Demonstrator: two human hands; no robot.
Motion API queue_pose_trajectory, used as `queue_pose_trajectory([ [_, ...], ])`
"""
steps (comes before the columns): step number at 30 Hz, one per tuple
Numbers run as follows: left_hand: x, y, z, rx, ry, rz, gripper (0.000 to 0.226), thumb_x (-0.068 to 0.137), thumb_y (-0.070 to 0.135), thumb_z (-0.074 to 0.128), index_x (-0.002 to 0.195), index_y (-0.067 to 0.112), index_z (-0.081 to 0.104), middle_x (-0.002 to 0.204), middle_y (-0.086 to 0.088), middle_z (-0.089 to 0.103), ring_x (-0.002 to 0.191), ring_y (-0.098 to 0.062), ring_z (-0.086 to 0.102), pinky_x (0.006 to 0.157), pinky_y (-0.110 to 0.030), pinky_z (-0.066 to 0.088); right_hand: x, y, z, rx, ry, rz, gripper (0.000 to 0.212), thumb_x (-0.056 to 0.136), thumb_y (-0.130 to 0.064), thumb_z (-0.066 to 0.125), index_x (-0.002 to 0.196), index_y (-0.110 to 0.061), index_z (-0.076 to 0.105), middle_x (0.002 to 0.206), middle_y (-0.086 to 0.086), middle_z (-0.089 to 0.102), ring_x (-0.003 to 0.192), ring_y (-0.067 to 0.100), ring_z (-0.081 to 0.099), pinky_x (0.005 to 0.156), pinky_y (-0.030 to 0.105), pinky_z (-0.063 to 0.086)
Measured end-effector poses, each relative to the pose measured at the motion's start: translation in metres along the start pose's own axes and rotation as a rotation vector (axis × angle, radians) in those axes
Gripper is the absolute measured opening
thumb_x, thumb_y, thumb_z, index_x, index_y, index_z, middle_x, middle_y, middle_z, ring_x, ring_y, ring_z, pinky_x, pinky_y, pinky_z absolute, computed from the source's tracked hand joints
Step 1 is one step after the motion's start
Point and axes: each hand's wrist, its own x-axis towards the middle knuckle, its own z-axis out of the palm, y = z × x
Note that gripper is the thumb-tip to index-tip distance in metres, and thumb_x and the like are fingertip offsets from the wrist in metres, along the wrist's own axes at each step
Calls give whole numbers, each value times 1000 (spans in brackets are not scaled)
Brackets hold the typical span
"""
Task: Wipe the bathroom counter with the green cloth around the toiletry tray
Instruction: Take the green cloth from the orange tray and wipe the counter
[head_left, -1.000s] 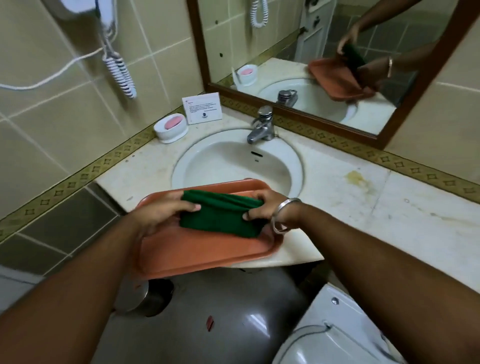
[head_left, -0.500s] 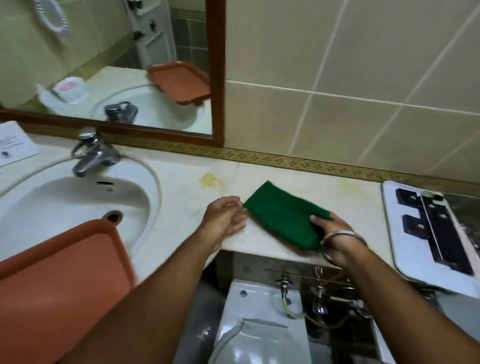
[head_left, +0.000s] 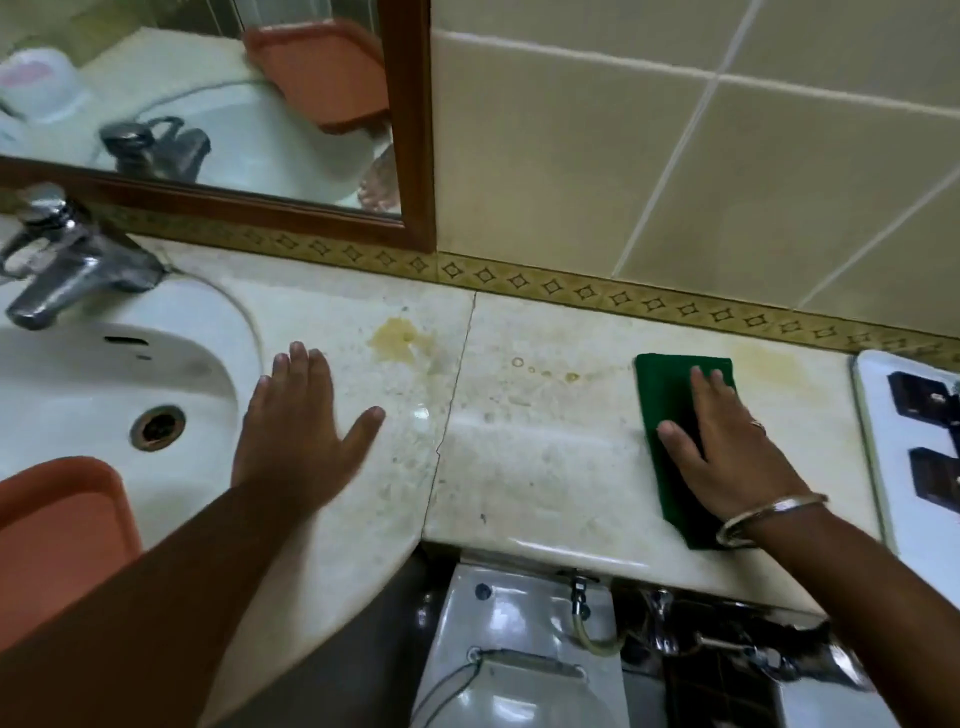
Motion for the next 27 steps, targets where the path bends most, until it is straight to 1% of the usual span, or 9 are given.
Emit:
queue_pose_trajectory([
  [2,3,-2,3,3,0,7,97,88,72,21,152,0,16,161,-25,15,148,-38,16,119,-51,18,21,2,11,-14,-31,49,73,95,-50,28,152,-12,3,160,17,4,146,30,7,117,43,14],
  [5,1,-4,4,21,-4,28,97,89,73,20,152,0,16,160,-26,17,148,-39,17,118,-52,19,46,4,19,-156,51,38,70,95,-51,17,151,-11,8,159,19,8,145,34,10,118,43,13],
  [7,4,-6,6,28,-13,38,97,89,74,20,152,0,18,159,-26,18,147,-40,18,117,-53,20,61,-1,20,-202,79,0,75,89,-53,10,151,-11,11,159,19,11,144,35,14,117,43,13],
  [11,8,-9,12,55,-33,37,97,89,73,23,151,-1,19,158,-28,21,145,-43,21,115,-56,22,91,-38,23,-296,96,-268,73,89,-51,10,151,-12,17,157,21,18,142,37,20,117,46,18],
  [16,8,-5,7,48,-36,45,97,89,73,20,152,-1,18,159,-26,20,146,-41,19,116,-55,22,90,-98,31,-308,39,-473,65,92,-49,12,151,-22,4,160,14,6,146,31,9,119,46,11],
  [19,5,-4,3,37,-29,38,98,88,73,19,151,-2,21,158,-27,22,146,-42,20,117,-55,21,17,-74,39,-313,-11,-728,62,94,-46,25,150,-21,18,156,17,21,144,34,20,117,51,17],
  [21,6,-3,2,34,-24,33,98,88,73,20,150,-2,22,157,-27,23,145,-42,21,116,-55,21,-33,-34,42,-302,-68,-830,62,92,-46,34,150,-25,25,155,13,29,143,31,23,116,47,19],
  [24,8,0,0,36,-25,38,96,89,72,22,151,-2,20,158,-27,21,146,-41,20,116,-54,22,-42,24,27,-293,-85,-849,59,94,-48,29,149,-27,27,154,11,31,143,29,25,112,44,22],
  [27,7,-2,-1,38,-30,39,95,89,70,25,151,-2,18,158,-27,20,146,-41,19,116,-55,22,8,31,10,-306,-98,-778,56,97,-46,21,149,-25,24,156,13,24,144,32,21,111,46,23],
])
